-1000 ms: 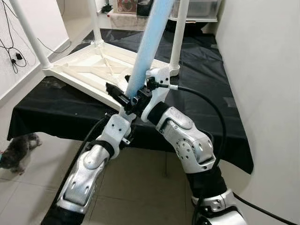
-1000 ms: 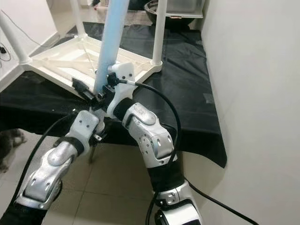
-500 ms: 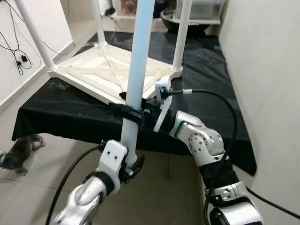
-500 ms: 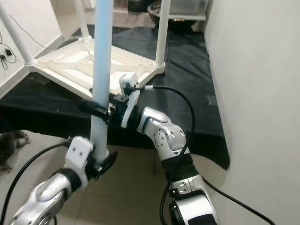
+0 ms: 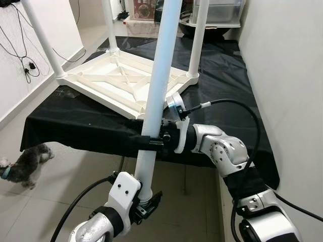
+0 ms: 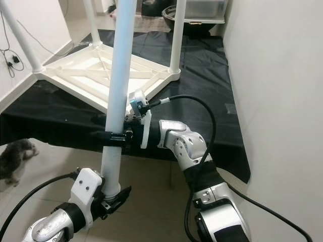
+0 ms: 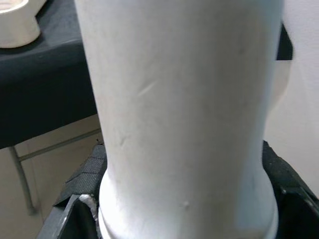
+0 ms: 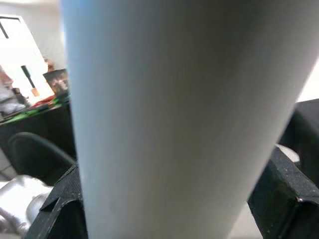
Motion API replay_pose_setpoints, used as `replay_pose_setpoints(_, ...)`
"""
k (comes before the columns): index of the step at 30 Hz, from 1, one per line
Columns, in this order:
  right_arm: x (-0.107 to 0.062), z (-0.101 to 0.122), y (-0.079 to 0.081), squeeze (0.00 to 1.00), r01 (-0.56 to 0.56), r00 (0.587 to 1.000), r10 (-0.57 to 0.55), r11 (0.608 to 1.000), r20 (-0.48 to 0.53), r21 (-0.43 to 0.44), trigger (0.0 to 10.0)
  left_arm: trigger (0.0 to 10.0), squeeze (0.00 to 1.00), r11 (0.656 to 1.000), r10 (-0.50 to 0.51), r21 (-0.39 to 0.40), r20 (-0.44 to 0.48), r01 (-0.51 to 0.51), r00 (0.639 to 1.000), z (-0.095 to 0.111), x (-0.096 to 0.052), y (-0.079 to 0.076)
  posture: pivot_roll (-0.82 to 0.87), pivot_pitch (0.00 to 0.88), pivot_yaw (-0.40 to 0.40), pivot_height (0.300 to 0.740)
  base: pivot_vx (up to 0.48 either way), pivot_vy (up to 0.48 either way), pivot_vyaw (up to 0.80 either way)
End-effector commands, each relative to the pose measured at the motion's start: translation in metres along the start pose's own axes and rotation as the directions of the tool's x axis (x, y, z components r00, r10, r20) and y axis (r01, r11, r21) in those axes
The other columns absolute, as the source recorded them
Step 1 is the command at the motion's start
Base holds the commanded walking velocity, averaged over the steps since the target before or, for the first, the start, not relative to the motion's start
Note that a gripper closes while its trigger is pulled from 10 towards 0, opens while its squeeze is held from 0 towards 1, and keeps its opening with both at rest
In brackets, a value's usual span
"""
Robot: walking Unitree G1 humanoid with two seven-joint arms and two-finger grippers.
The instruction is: Building children table
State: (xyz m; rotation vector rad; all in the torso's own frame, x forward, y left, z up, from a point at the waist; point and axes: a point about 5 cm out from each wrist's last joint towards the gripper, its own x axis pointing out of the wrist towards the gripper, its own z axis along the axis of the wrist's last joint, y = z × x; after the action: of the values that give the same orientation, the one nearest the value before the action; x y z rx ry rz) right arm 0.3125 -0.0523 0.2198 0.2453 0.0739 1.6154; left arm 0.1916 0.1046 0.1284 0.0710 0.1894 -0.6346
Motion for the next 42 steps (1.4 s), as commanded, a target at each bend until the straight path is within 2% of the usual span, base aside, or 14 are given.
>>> replay_pose_setpoints(1, 0.002, -0.003, 0.003, 0.00, -0.028, 0.999, 0.028, 1.000, -0.014, 0.012, 10.0, 10.0, 0.00, 1.000, -0.026, 0.001, 0.012, 0.026, 1.000, 0.004, -0.003, -0.003, 0.03, 0.101, 0.009, 0.734, 0.000, 0.000, 0.00)
replay_pose_setpoints(10, 0.005, 0.001, 0.012, 0.00, -0.135, 0.991, 0.136, 0.990, -0.020, 0.036, 10.0, 10.0, 0.00, 1.000, -0.029, -0.003, 0.007, 0.029, 1.000, 0.004, -0.003, -0.009, 0.03, 0.114, 0.004, 0.734, 0.000, 0.000, 0.00)
replay_pose_setpoints(25, 0.009, -0.003, 0.016, 0.00, -0.168, 0.985, 0.169, 0.984, -0.020, 0.064, 10.0, 10.0, 0.00, 1.000, -0.020, -0.012, -0.006, 0.020, 1.000, 0.001, -0.001, -0.009, 0.02, 0.118, 0.001, 0.734, 0.000, 0.000, 0.00)
replay_pose_setpoints(26, 0.010, -0.006, 0.017, 0.00, -0.167, 0.985, 0.169, 0.983, -0.023, 0.070, 0.0, 10.0, 0.00, 1.000, -0.021, -0.007, -0.010, 0.021, 1.000, 0.000, 0.000, -0.010, 0.02, 0.121, 0.004, 0.734, 0.000, 0.000, 0.00)
replay_pose_setpoints(33, 0.010, -0.010, 0.017, 0.00, -0.159, 0.986, 0.162, 0.985, -0.035, 0.070, 0.0, 10.0, 0.00, 1.000, -0.026, -0.009, -0.015, 0.026, 1.000, 0.000, -0.002, -0.010, 0.02, 0.124, 0.000, 0.734, 0.000, 0.000, 0.00)
replay_pose_setpoints(38, 0.010, -0.013, 0.018, 0.00, -0.157, 0.987, 0.159, 0.985, -0.033, 0.072, 0.0, 10.0, 0.00, 1.000, 0.016, 0.000, -0.028, -0.016, 0.999, -0.001, -0.003, 0.002, 0.02, 0.125, -0.001, 0.734, 0.000, 0.000, 0.00)
replay_pose_setpoints(40, 0.010, -0.012, 0.017, 0.00, -0.155, 0.987, 0.158, 0.985, -0.030, 0.073, 0.0, 10.0, 0.00, 0.998, 0.064, -0.010, -0.059, -0.064, 0.996, -0.005, -0.003, 0.008, 0.02, 0.124, 0.001, 0.734, 0.000, 0.000, 0.00)
replay_pose_setpoints(42, 0.010, -0.012, 0.018, 0.00, -0.157, 0.987, 0.159, 0.985, -0.031, 0.074, 0.0, 10.0, 0.00, 0.998, 0.064, -0.005, -0.073, -0.065, 0.995, -0.006, -0.003, 0.009, 0.02, 0.124, 0.001, 0.734, 0.000, 0.000, 0.00)
